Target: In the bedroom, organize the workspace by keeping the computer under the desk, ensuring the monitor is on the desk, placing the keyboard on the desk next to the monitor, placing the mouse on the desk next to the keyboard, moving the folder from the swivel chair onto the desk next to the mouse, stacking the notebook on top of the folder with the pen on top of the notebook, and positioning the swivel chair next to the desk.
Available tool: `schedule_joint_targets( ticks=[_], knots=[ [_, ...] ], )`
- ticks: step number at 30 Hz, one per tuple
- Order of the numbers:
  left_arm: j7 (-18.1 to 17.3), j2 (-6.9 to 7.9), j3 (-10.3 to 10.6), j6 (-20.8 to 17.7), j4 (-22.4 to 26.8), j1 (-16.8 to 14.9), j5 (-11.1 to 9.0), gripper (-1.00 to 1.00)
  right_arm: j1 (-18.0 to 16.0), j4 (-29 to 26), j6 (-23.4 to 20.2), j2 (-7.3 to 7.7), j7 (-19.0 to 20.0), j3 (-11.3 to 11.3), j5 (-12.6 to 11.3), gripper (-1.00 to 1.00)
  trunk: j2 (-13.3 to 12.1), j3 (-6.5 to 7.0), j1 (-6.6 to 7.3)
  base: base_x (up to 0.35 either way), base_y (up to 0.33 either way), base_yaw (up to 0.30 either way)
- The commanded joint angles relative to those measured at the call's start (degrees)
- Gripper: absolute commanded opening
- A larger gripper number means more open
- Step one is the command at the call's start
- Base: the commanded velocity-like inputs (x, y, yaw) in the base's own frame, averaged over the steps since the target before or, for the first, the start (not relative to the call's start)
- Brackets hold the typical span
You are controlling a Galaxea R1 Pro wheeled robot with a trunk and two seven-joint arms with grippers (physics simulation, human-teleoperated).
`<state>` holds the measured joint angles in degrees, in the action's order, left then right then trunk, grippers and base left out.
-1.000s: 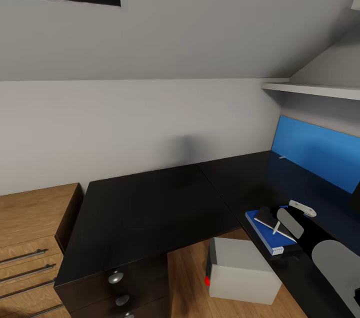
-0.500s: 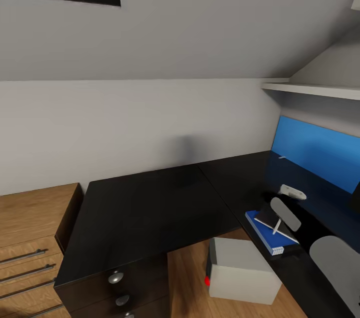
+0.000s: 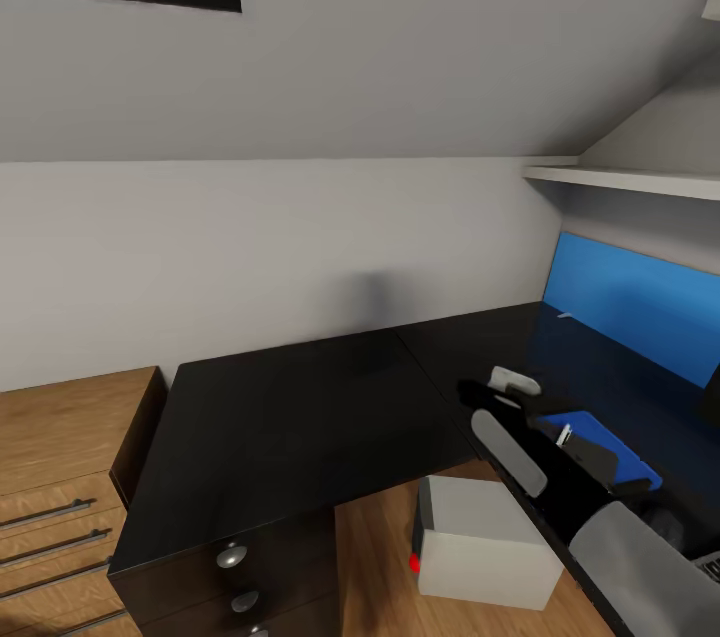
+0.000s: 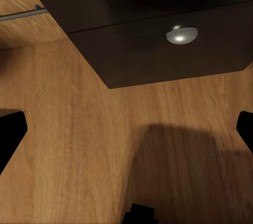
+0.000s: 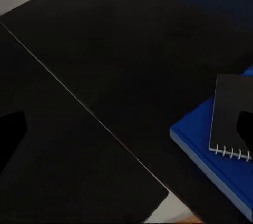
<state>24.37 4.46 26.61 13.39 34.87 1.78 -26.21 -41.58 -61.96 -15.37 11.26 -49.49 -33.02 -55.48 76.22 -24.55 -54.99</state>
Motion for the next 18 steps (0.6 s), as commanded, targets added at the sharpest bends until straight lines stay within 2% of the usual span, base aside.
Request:
schedule_joint_targets(
  ticks=[1,2,4,8,9,14,15,18],
  knots=[
    [0.41,0.09,0.43,0.25,0.11,-0.02,-0.60,1.00,-0.04,-0.20,-0.29,-0.30,-0.50,-0.41,-0.17,1.00,0.04,-0.05,0.00,0.000,0.000,0.000],
    [0.41,0.10,0.35,0.24,0.11,-0.02,-0.63,1.00,0.02,-0.59,-0.24,-1.18,-0.77,-0.78,-0.18,1.00,0.04,-0.05,0.00,0.000,0.000,0.000],
    [0.42,0.11,0.30,0.19,0.11,-0.02,-0.67,1.00,0.07,-1.14,0.03,-1.99,-1.03,-1.06,-0.31,1.00,0.04,-0.07,0.00,0.000,0.000,-0.012],
    [0.42,0.11,0.29,0.16,0.11,-0.02,-0.70,1.00,0.10,-1.34,0.61,-2.46,-1.13,-1.19,-0.39,1.00,0.04,-0.14,0.00,0.000,0.000,-0.034],
    [0.42,0.11,0.28,0.17,0.11,-0.02,-0.71,1.00,0.99,-1.60,0.90,-3.55,-1.24,-1.27,-0.25,1.00,0.04,-0.14,0.00,-0.191,0.000,-0.003],
    [0.42,0.11,0.28,0.14,0.11,-0.02,-0.75,1.00,1.19,-1.52,0.94,-4.43,-1.35,-1.27,-0.16,1.00,0.04,-0.15,0.00,-0.265,0.000,0.039],
    [0.42,0.11,0.28,0.04,0.11,-0.02,-0.78,1.00,1.26,-1.24,0.95,-5.46,-1.39,-1.26,-0.02,1.00,0.04,-0.15,0.00,-0.329,0.000,0.249],
    [0.42,0.11,0.28,0.00,0.11,-0.02,-0.81,1.00,1.30,-1.17,0.96,-5.61,-1.43,-1.26,-0.03,1.00,0.04,-0.15,0.00,-0.332,0.000,0.263]
  ],
)
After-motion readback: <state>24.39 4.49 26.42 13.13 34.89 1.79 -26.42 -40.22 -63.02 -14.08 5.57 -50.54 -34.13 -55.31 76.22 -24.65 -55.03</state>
